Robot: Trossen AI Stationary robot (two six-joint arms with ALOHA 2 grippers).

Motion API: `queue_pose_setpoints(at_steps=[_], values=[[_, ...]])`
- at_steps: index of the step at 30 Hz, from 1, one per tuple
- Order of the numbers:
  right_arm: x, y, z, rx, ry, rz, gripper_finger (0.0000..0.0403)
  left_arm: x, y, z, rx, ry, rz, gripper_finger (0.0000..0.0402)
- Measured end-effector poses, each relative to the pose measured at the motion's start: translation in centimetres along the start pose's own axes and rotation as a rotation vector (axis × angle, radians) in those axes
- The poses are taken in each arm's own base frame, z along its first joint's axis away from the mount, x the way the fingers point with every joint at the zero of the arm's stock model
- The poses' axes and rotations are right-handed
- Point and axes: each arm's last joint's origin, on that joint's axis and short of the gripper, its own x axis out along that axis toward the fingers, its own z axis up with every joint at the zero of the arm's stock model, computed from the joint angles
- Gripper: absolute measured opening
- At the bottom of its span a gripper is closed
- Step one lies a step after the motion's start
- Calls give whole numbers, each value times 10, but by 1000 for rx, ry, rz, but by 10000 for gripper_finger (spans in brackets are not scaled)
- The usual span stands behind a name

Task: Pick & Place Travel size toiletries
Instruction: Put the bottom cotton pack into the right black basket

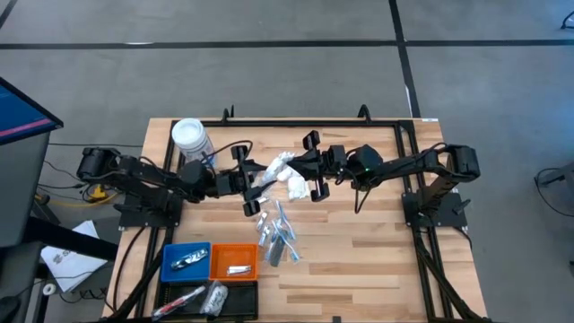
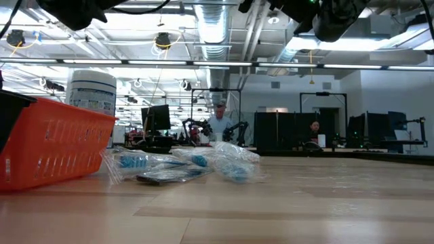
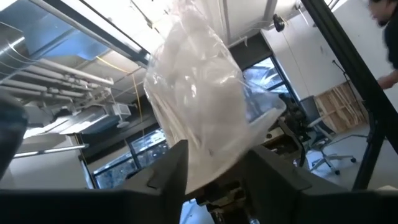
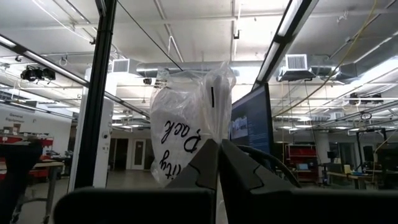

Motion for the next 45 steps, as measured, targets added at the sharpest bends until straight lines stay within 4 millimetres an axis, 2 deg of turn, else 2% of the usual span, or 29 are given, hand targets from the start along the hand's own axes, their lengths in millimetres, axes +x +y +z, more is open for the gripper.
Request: queue_pose_setpoints(at_steps=[15, 18, 24, 30, 34, 39, 45], values=[[0, 0, -2, -4, 21, -2, 1, 0, 0, 0, 0, -3, 2, 13], [0, 0, -3, -3, 34, -3, 12, 0, 0, 0, 0, -2, 1, 4], [0, -1, -5, 40, 57, -3, 72, -1, -1, 4, -31, 12, 29, 1], [-2, -5, -9, 100, 141, 4, 155, -8, -1, 22, -50, 104, 75, 1], [-4, -9, 1, 110, 223, -6, 214, -19, 0, 38, -114, 190, 73, 1], [-12, -20, 22, 108, 345, -39, 261, -35, 10, 60, -317, 315, 51, 0], [-27, -30, 52, 110, 438, -110, 267, -38, 20, 77, -679, 588, -14, 0]])
